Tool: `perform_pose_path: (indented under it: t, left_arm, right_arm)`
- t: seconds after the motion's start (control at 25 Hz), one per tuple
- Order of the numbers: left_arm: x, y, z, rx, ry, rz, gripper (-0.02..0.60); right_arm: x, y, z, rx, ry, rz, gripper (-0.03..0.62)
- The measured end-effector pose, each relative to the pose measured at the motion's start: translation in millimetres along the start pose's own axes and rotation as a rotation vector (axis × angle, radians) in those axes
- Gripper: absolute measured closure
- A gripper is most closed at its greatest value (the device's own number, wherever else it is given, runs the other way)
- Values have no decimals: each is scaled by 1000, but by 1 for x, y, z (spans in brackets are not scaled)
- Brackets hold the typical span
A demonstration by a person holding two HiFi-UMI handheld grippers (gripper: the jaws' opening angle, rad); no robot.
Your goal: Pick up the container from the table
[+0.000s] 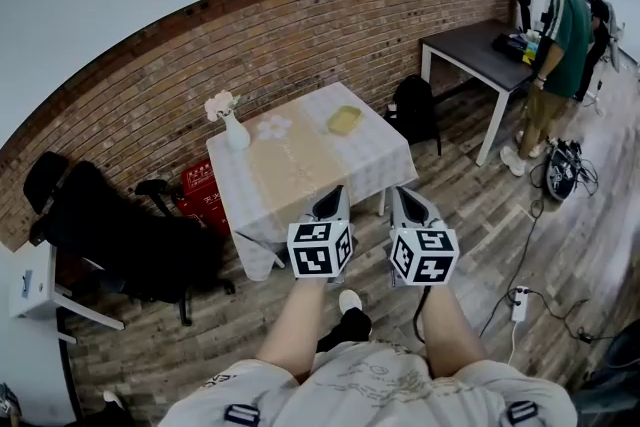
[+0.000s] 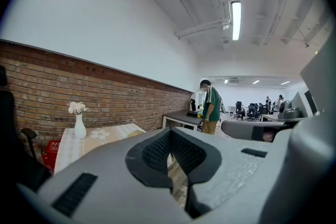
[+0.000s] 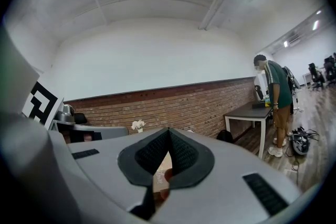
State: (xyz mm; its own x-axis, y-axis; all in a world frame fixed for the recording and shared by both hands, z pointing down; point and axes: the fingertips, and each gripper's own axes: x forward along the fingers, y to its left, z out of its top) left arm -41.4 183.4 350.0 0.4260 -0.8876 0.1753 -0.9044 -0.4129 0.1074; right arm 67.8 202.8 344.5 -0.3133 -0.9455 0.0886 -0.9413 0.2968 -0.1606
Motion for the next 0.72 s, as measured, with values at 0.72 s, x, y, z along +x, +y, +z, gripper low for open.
perform_pose_path:
  t: [0.72]
  left_arm:
    - [95, 37, 19, 12, -43, 6, 577]
  right_arm:
    - [94, -41, 16, -42, -44, 1, 603]
